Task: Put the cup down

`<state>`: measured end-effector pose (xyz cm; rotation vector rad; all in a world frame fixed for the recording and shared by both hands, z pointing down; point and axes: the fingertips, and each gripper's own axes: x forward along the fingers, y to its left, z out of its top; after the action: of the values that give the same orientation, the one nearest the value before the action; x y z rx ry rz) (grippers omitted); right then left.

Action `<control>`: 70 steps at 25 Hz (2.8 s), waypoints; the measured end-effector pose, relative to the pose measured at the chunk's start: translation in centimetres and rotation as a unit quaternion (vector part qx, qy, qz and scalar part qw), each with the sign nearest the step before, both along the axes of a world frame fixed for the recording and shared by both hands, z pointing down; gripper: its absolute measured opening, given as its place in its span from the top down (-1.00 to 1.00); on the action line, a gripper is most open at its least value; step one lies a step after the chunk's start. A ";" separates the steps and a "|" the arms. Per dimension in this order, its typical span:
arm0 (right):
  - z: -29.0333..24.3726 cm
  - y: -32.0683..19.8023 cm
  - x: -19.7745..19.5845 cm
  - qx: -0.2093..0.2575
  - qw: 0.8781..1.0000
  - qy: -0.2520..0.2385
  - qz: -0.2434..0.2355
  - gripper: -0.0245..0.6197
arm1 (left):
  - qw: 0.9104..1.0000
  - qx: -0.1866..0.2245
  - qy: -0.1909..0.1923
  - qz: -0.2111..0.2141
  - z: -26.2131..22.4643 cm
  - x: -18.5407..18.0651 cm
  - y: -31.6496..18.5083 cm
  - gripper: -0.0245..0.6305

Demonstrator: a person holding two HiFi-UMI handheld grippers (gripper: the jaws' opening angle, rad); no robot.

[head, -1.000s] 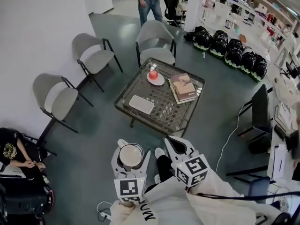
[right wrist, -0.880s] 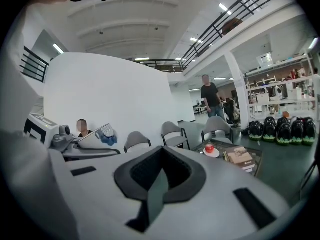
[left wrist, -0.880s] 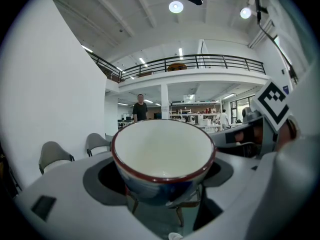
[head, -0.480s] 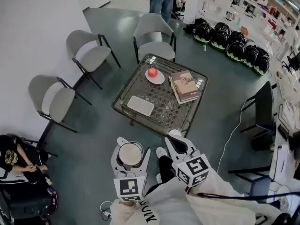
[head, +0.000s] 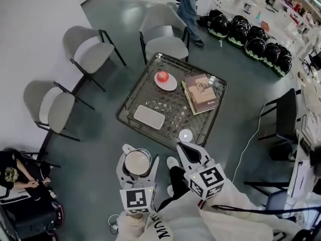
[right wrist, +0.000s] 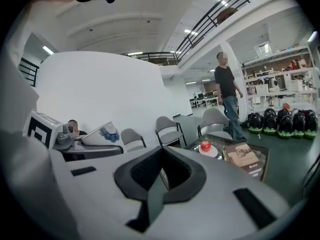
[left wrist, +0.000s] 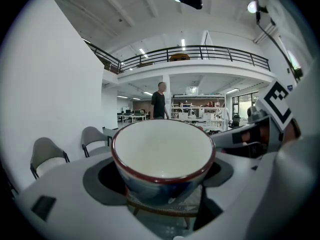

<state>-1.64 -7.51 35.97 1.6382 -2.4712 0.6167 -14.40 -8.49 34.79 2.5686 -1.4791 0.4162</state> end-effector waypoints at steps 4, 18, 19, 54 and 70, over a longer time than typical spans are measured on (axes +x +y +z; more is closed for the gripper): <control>1.3 -2.7 0.4 -0.011 1.000 0.000 0.000 0.91 | 1.000 -0.011 -0.006 -0.002 1.7 0.1 -2.7 -0.34; 6.0 -11.0 1.6 -0.028 1.000 0.014 -0.001 0.91 | 1.000 -0.022 -0.001 0.008 6.4 1.8 -12.3 -0.34; 6.4 -11.5 1.7 -0.029 0.999 0.014 0.000 0.91 | 1.000 -0.023 -0.003 0.010 6.9 1.9 -12.8 -0.34; 22.2 -23.6 3.2 -0.048 0.998 0.033 0.016 0.91 | 0.998 -0.061 0.007 -0.016 24.1 2.3 -24.9 -0.34; 25.4 -24.4 3.8 -0.070 0.997 0.033 0.026 0.91 | 0.998 -0.061 -0.002 -0.026 27.6 2.1 -26.8 -0.34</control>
<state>2.16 -31.89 61.41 1.6465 -2.2890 0.7129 -12.26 -35.26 62.39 2.4313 -1.4717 0.4899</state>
